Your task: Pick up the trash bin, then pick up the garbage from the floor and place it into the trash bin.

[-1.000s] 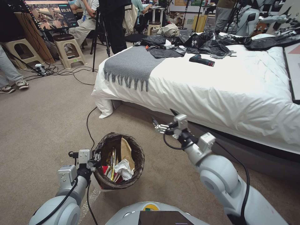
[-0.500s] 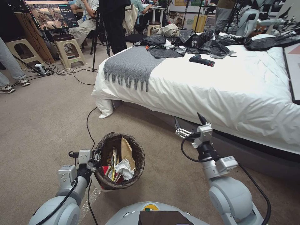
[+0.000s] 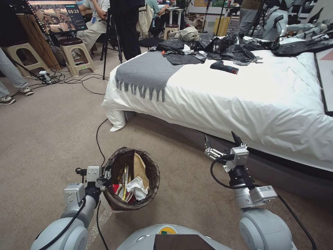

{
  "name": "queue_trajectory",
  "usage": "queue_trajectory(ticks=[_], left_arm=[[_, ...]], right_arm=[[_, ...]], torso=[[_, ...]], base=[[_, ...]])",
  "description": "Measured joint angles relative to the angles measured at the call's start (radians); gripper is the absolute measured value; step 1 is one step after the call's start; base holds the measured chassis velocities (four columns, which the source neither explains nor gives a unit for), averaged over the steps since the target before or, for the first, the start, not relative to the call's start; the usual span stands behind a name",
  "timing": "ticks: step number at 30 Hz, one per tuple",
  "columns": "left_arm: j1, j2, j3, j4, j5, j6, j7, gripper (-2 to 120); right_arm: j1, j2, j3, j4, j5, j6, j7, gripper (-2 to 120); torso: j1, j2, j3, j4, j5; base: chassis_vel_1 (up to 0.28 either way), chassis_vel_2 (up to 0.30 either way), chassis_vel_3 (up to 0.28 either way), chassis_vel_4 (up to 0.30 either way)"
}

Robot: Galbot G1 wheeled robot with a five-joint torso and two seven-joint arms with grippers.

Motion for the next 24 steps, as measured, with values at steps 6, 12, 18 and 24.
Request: queue_trajectory(ticks=[6, 12, 18, 24], left_arm=[[-0.005, -0.003, 0.000, 0.000, 0.000, 0.001, 0.000, 7], [-0.009, -0.005, 0.001, 0.000, -0.001, 0.003, 0.000, 7], [-0.009, -0.007, 0.001, 0.000, -0.002, 0.003, 0.000, 7], [-0.007, -0.010, 0.002, 0.000, -0.002, 0.003, 0.000, 7]], right_arm=[[-0.007, 0.000, 0.000, -0.003, 0.000, 0.006, 0.000, 100], [-0.011, -0.001, -0.023, -0.008, -0.001, 0.008, 0.006, 100], [-0.015, -0.003, -0.023, -0.011, -0.003, 0.007, 0.007, 100], [-0.015, -0.005, -0.020, -0.014, -0.002, -0.001, 0.008, 100]], torso=[[0.000, 0.000, 0.000, 0.0001, 0.0000], [0.000, 0.000, 0.000, 0.0001, 0.0000], [0.000, 0.000, 0.000, 0.0000, 0.0000], [0.000, 0.000, 0.000, 0.0000, 0.0001]], base=[[0.021, 0.008, 0.031, 0.021], [0.047, 0.057, 0.055, 0.053], [0.048, 0.054, 0.055, 0.054], [0.077, 0.050, 0.053, 0.057]])
